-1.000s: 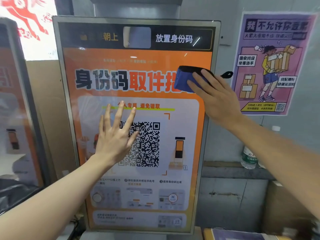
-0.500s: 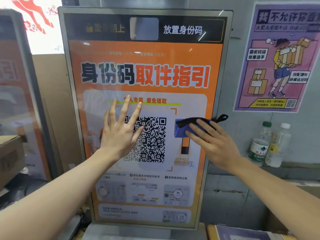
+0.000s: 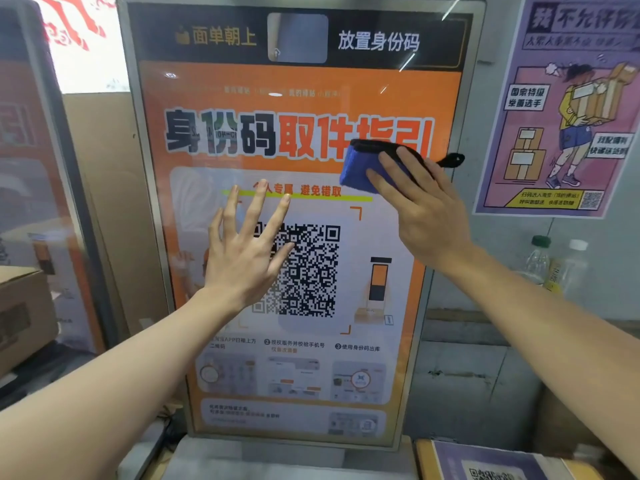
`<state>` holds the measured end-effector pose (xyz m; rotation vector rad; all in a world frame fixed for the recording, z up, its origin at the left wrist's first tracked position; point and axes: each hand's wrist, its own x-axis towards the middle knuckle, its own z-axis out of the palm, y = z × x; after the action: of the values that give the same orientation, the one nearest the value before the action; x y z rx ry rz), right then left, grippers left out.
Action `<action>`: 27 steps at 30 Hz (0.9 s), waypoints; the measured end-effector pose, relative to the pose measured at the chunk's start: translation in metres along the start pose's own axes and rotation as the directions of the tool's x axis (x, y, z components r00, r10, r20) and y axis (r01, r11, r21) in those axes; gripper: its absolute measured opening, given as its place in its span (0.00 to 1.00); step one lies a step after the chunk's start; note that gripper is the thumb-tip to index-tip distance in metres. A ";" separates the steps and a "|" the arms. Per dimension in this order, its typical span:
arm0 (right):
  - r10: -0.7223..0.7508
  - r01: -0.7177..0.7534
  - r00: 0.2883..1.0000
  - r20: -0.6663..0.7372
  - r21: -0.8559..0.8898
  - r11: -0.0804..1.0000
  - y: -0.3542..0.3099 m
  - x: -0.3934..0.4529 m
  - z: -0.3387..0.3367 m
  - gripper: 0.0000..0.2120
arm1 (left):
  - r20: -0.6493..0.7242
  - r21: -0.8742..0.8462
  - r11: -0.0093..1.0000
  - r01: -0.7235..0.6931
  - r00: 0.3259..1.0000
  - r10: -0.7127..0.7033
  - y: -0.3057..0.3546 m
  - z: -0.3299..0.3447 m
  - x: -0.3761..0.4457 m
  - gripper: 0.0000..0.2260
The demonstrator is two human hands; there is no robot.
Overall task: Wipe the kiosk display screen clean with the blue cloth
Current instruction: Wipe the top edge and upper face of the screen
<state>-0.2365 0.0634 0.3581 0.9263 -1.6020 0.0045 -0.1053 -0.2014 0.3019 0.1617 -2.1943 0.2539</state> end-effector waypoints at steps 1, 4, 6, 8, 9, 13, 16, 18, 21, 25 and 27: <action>0.038 -0.038 0.999 -0.012 0.016 0.999 -0.005 0.005 0.001 0.27 | -0.008 0.009 1.000 -0.005 1.000 0.005 -0.002 0.000 0.000 0.28; 0.093 -0.091 0.995 -0.022 0.058 0.994 -0.026 0.002 0.008 0.28 | -0.041 0.033 0.998 -0.060 0.997 0.061 -0.013 -0.003 0.003 0.27; 0.064 -0.063 0.998 -0.015 0.063 0.996 -0.041 -0.010 0.014 0.29 | -0.066 0.044 0.993 -0.113 0.991 0.115 -0.023 -0.006 0.006 0.27; 0.000 0.001 1.000 -0.006 0.054 0.999 -0.056 -0.026 0.021 0.27 | -0.081 0.040 0.989 -0.141 0.986 0.143 -0.029 -0.010 0.008 0.26; -0.039 0.038 0.999 0.009 0.050 0.998 -0.063 -0.034 0.023 0.27 | -0.086 0.035 0.989 -0.143 0.986 0.145 -0.032 -0.012 0.010 0.26; -0.193 0.189 0.977 0.095 0.053 0.981 -0.077 -0.056 0.026 0.26 | -0.113 0.029 0.986 -0.167 0.979 0.169 -0.043 -0.022 0.019 0.25; -0.217 0.213 0.968 0.124 0.047 0.976 -0.066 -0.053 0.021 0.29 | -0.161 0.048 0.979 -0.198 0.966 0.204 -0.052 -0.027 0.026 0.23; -0.160 0.156 0.982 0.100 0.045 0.987 -0.056 -0.041 0.017 0.28 | -0.188 0.022 0.988 -0.150 0.970 0.151 -0.057 -0.029 0.029 0.23; -0.032 0.031 0.999 0.035 0.035 0.999 -0.044 -0.015 0.013 0.27 | -0.168 -0.042 0.997 -0.068 0.984 0.060 -0.061 -0.030 0.032 0.24; 0.159 -0.154 0.986 -0.059 0.069 0.986 -0.057 0.010 0.014 0.30 | -0.124 -0.060 0.997 -0.056 0.991 0.049 -0.065 -0.025 0.035 0.24; 0.201 -0.194 0.978 -0.063 0.106 0.975 -0.077 0.012 0.018 0.30 | -0.121 -0.045 0.997 -0.062 0.991 0.057 -0.067 -0.023 0.035 0.25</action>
<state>-0.2081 -0.0036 0.3264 0.8295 -1.6314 0.2567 -0.0944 -0.2616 0.3513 0.0528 -2.0862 0.2377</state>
